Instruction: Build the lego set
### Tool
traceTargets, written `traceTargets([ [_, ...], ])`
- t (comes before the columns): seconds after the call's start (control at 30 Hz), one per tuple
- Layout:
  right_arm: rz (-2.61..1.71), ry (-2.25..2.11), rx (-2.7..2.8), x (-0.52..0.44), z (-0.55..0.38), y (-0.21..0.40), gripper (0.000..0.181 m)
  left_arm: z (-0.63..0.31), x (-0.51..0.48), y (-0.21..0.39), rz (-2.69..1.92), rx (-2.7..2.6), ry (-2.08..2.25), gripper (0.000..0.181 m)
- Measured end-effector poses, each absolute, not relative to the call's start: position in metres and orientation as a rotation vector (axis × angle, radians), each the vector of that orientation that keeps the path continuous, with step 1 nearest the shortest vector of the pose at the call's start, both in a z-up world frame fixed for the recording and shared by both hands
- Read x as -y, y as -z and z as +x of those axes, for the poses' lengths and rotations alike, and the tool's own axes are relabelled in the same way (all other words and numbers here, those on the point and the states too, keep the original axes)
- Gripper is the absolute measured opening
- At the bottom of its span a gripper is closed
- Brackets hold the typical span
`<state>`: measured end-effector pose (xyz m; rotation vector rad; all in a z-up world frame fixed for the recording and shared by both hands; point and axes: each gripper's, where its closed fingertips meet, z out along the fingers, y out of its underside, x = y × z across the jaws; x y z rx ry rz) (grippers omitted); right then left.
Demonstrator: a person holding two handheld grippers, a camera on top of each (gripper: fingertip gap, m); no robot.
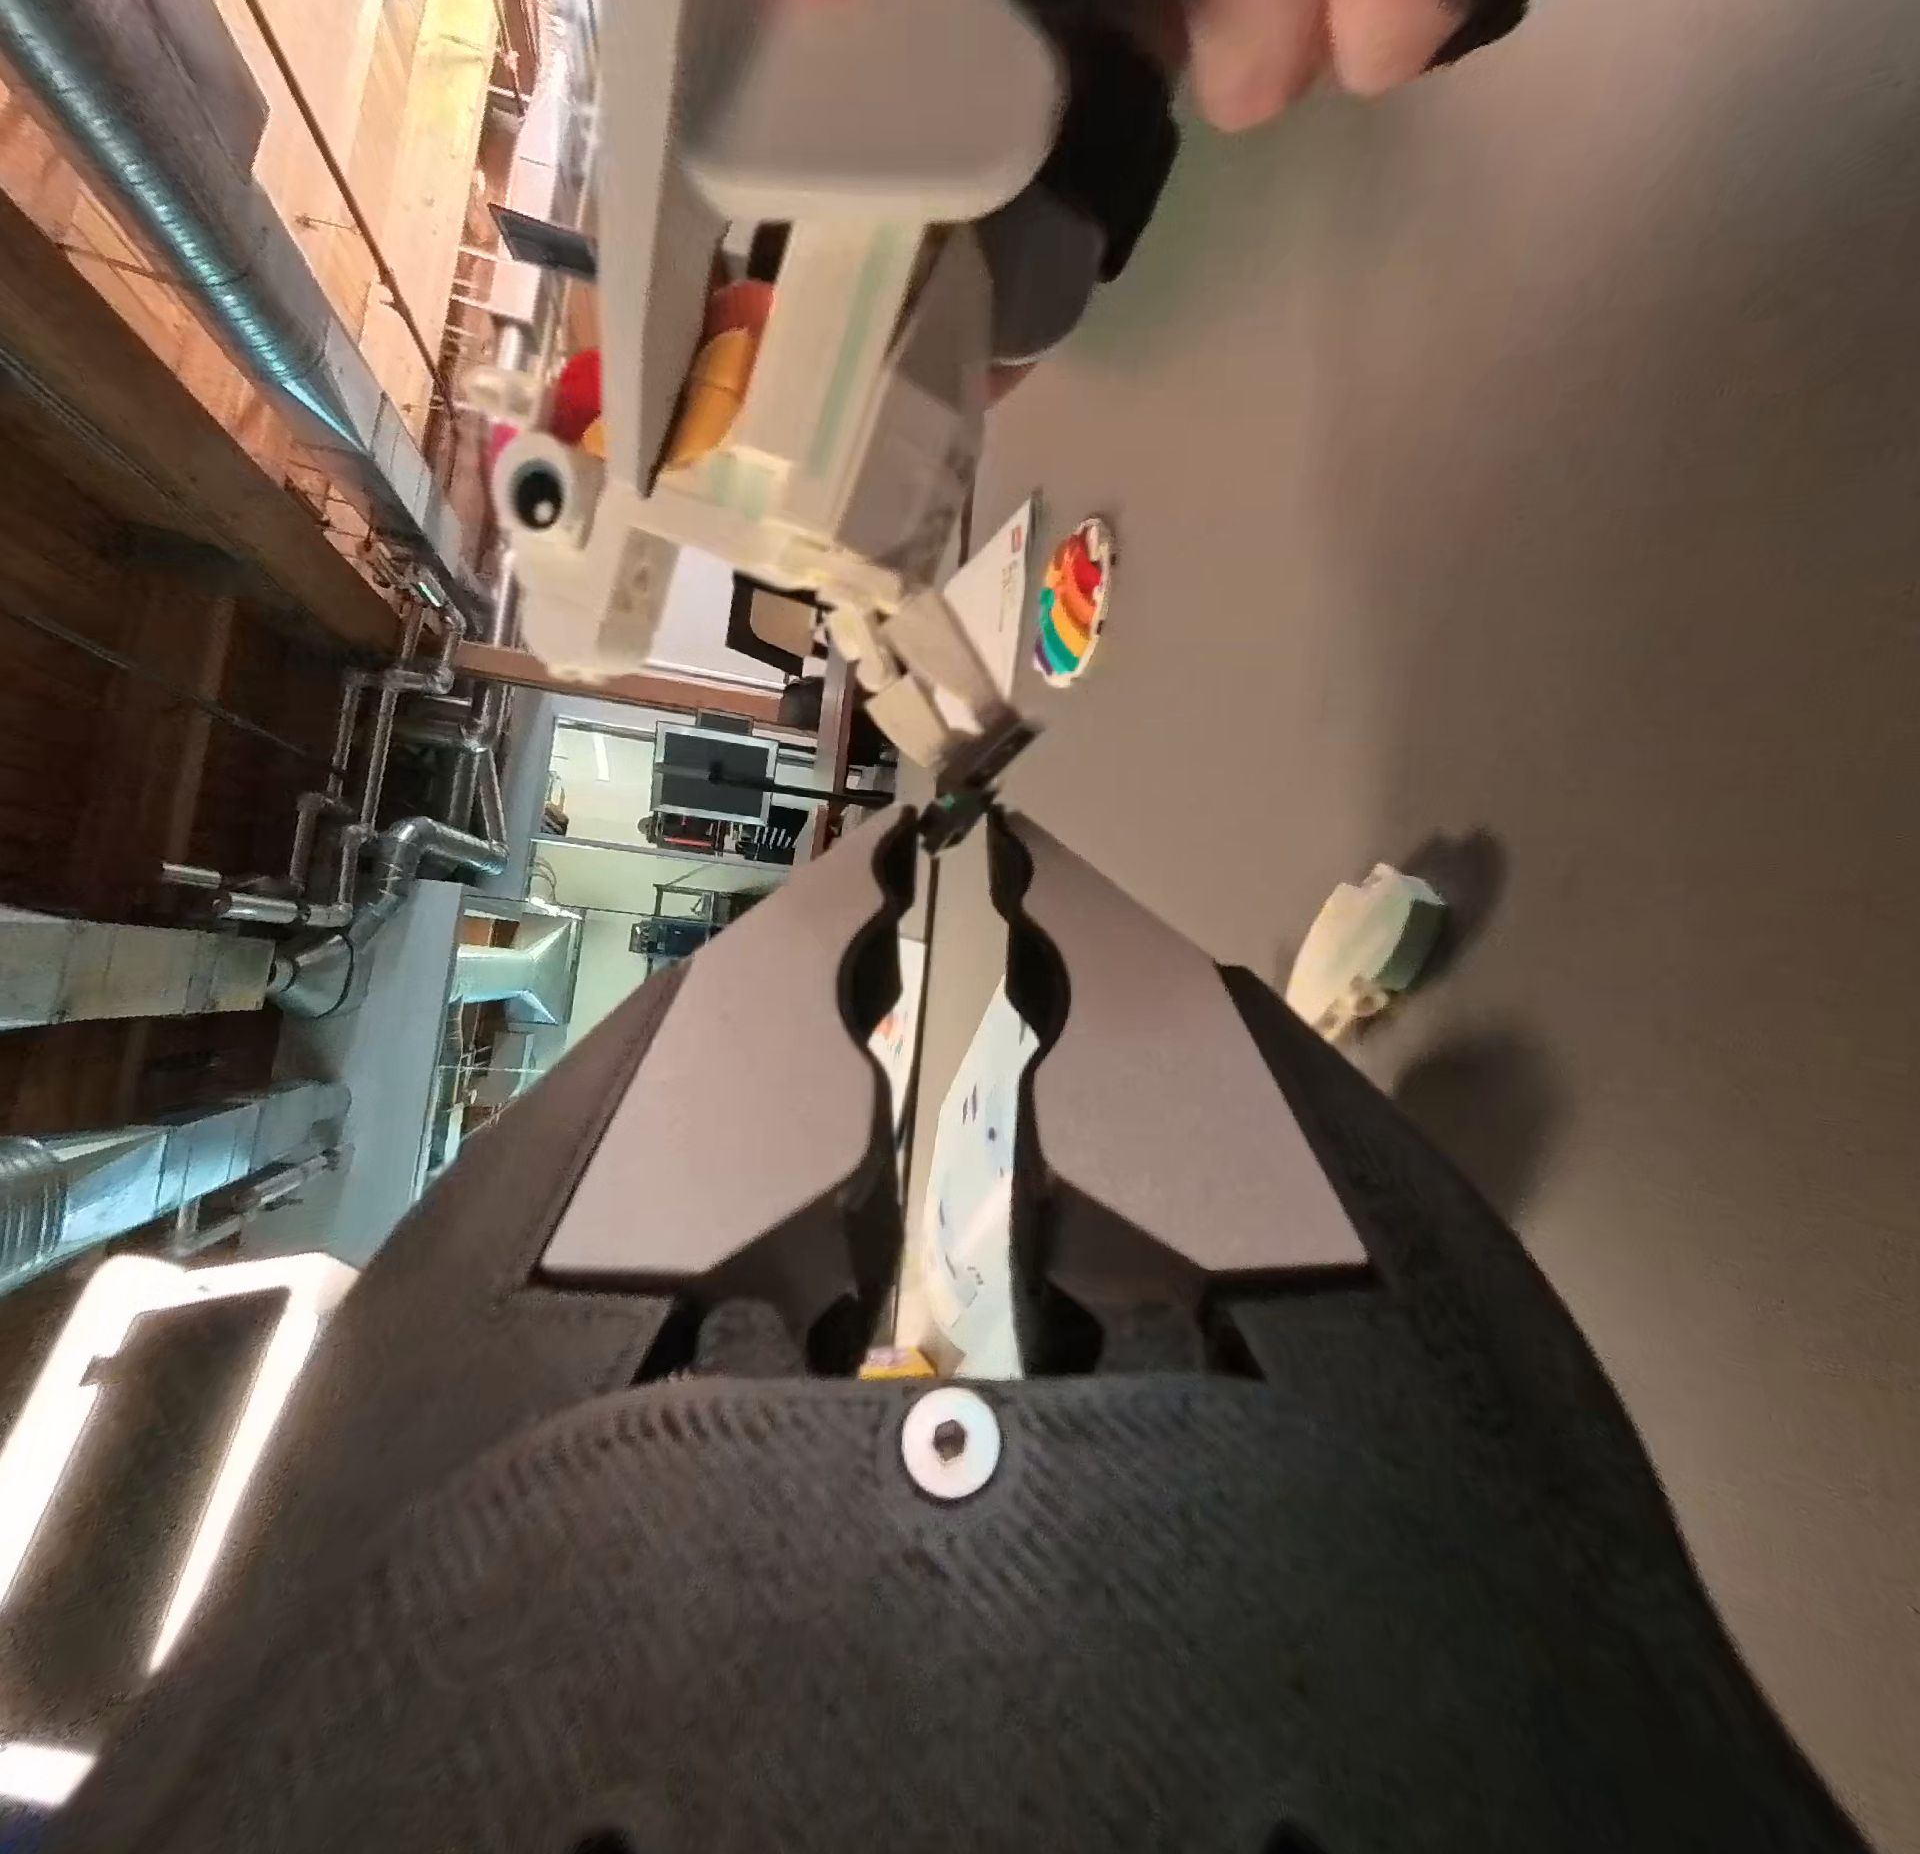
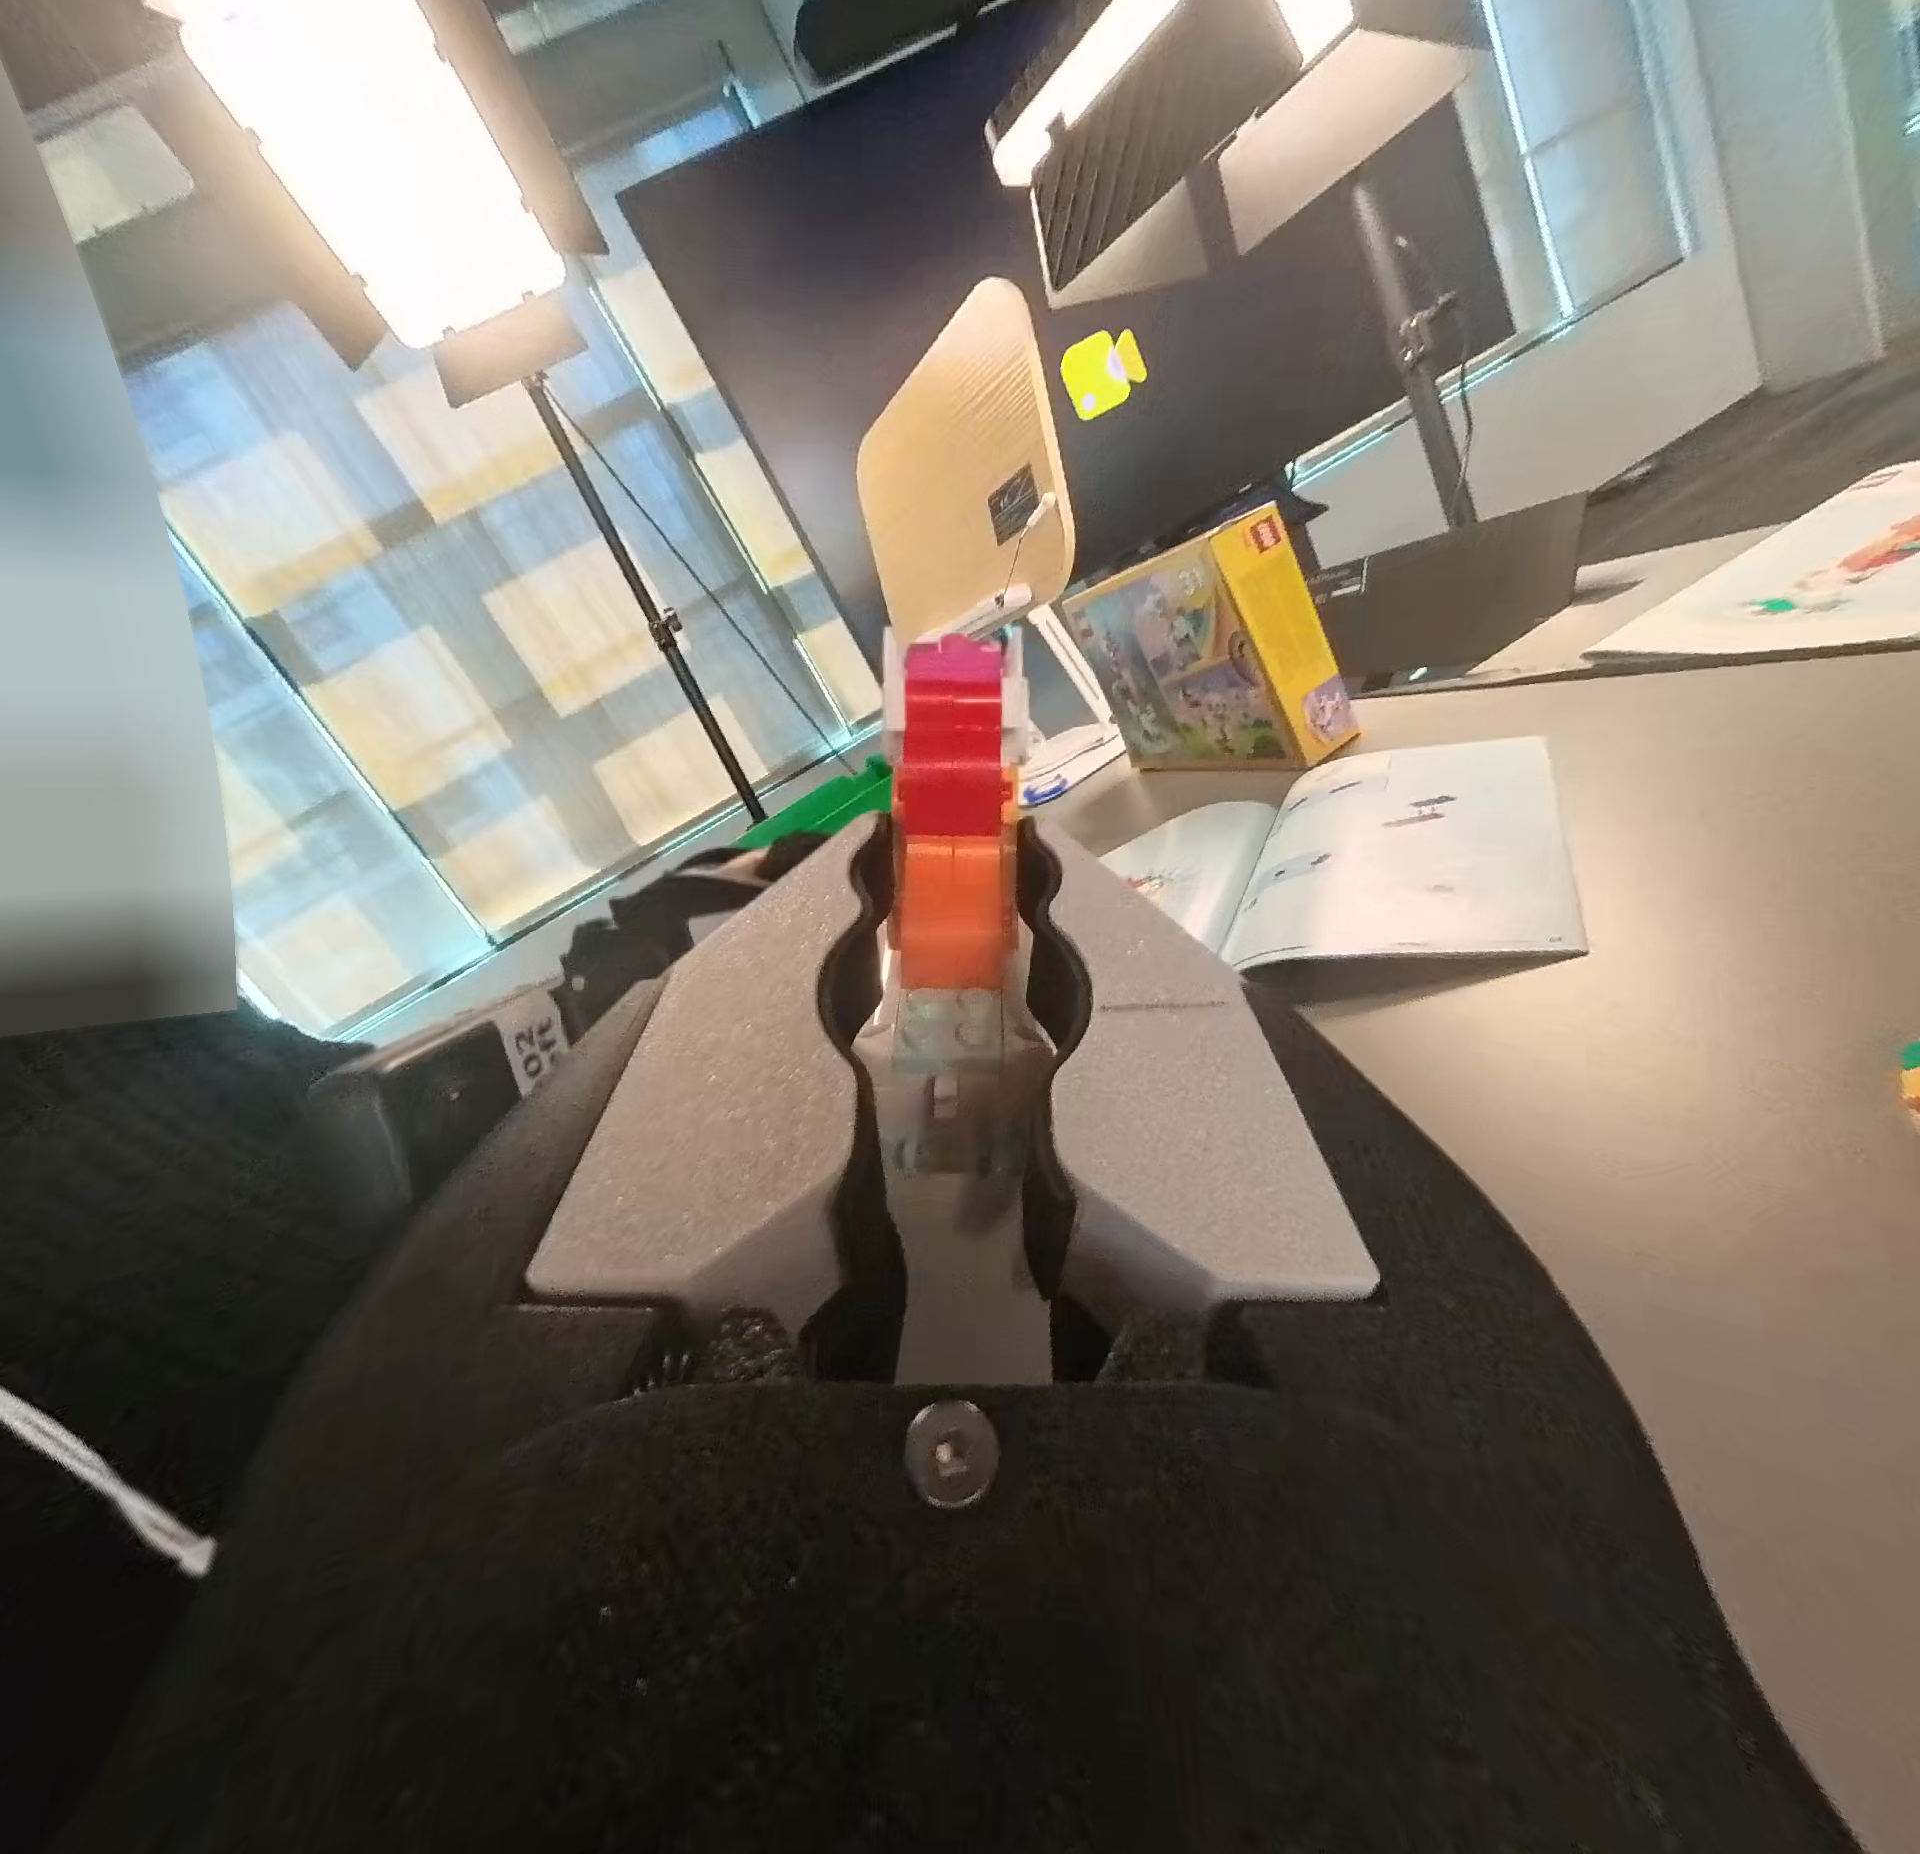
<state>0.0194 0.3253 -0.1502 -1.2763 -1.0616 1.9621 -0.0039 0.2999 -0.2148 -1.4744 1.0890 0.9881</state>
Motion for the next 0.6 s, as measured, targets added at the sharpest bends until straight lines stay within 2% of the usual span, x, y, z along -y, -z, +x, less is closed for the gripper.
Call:
traceTargets([
  [0.23,-1.273,-1.958,1.036,-0.328,0.019,0.15,0.022,0.006,-0.301,0.224,-1.468,-1.138,-0.97,0.011],
  [0.4,-1.265,-1.867,1.032,-0.336,0.021,0.149,0.021,-0.012,-0.297,0.236,-1.68,-1.009,-0.795,0.034],
  [0.53,-1.238,-1.775,1.004,-0.341,0.022,0.145,0.022,0.012,-0.294,0.207,-1.617,-0.827,-0.474,0.059],
  [0.6,-1.224,-1.755,0.986,-0.339,0.02,0.143,0.021,0.016,-0.301,0.195,-1.607,-0.738,-0.467,0.062],
])
